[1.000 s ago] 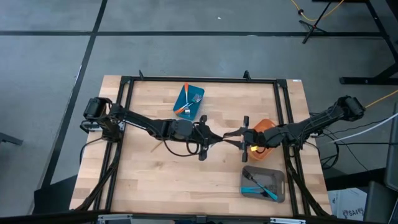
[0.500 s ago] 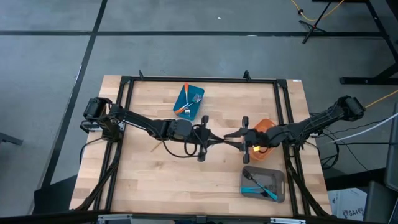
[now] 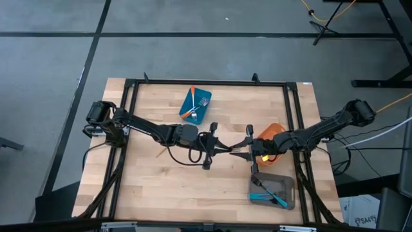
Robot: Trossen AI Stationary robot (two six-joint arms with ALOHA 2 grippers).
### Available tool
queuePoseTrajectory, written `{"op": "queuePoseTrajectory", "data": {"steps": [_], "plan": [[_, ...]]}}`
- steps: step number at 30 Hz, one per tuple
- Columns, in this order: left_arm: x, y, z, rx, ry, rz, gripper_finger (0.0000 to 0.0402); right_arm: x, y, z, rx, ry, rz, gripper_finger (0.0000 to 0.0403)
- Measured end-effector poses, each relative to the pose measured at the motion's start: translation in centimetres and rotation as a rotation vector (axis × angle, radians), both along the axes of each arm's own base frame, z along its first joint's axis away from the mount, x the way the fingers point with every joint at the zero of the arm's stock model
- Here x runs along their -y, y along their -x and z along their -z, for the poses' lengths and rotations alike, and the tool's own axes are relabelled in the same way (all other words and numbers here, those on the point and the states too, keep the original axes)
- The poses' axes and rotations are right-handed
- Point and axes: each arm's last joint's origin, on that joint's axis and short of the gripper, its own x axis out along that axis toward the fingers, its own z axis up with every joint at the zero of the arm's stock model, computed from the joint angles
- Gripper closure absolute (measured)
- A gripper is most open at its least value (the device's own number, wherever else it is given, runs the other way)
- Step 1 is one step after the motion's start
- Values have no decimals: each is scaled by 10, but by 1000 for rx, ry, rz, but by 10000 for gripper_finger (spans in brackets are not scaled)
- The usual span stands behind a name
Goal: Sort silverware by color (type)
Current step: Put the blue fork into the black bin
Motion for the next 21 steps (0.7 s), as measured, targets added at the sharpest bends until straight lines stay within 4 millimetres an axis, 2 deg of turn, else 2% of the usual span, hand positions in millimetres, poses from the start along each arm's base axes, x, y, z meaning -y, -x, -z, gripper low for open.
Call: {"op": "queuePoseTrajectory", "data": {"steps": [12, 21], "plan": [[1, 0, 0, -5, 4, 42, 397, -3, 0, -4, 58, 51, -90, 313], [1, 0, 0, -5, 4, 41, 395, -2, 0, -4, 57, 52, -88, 397]]}}
